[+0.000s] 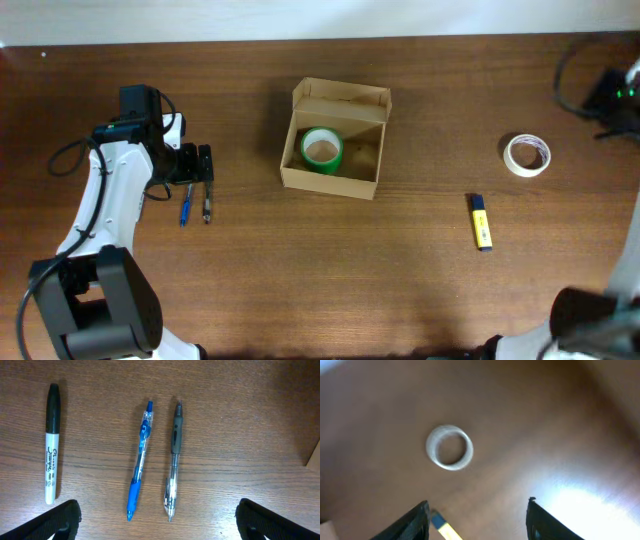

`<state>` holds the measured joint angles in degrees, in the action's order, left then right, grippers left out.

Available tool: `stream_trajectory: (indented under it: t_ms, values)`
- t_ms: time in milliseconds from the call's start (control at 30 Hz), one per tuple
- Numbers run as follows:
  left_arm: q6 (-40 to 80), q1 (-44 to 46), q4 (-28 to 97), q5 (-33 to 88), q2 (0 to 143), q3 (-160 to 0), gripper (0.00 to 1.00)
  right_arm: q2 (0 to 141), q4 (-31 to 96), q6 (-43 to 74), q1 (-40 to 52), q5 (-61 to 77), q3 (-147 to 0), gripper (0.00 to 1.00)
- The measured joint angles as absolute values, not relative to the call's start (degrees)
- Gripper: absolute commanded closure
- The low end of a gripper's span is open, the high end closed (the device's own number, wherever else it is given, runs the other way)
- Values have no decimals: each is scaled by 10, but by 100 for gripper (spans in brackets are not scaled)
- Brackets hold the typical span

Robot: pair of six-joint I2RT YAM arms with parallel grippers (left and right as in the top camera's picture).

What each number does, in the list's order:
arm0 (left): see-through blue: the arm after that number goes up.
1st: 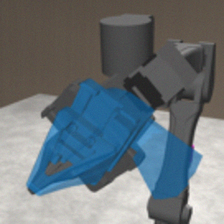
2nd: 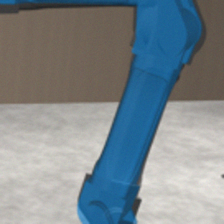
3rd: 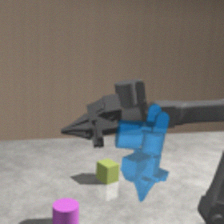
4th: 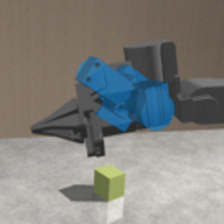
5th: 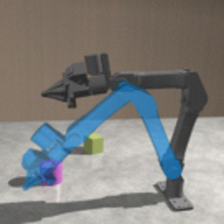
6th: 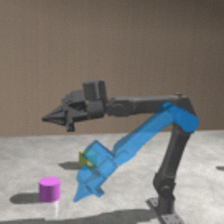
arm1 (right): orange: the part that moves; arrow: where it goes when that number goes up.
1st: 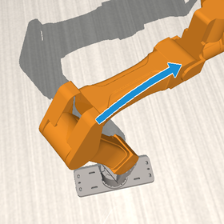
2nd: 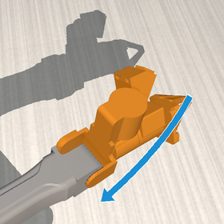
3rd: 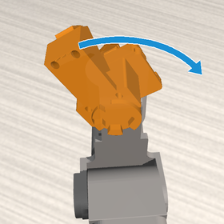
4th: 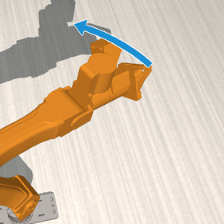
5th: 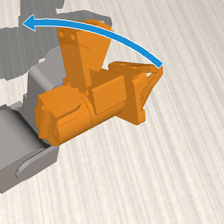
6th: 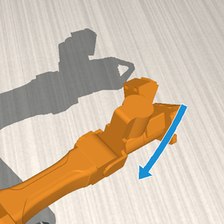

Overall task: Pack container
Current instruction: 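Move right gripper to the white masking tape and grasp it, then carry white tape into the box, release, withdraw right gripper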

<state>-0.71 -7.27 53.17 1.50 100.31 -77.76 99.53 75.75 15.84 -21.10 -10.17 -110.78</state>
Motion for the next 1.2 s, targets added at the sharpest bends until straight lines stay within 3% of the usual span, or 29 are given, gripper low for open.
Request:
stream_trajectory:
  t_ms: [233,867,933,1033,1200]
  values:
    - [-7,-73,532,15,1003,-778,0,1122,692,247,-275,-36,-1014,40]
    - [-7,-73,532,15,1003,-778,0,1300,604,374,-252,36,-1013,42]
    - [-7,-73,532,15,1003,-778,1,1308,609,376,-249,32,-1014,54]
    - [-7,-73,532,15,1003,-778,0,1309,615,378,-247,28,-1014,94]
    - [-7,-73,532,15,1003,-778,1,1309,619,360,-247,30,-1015,96]
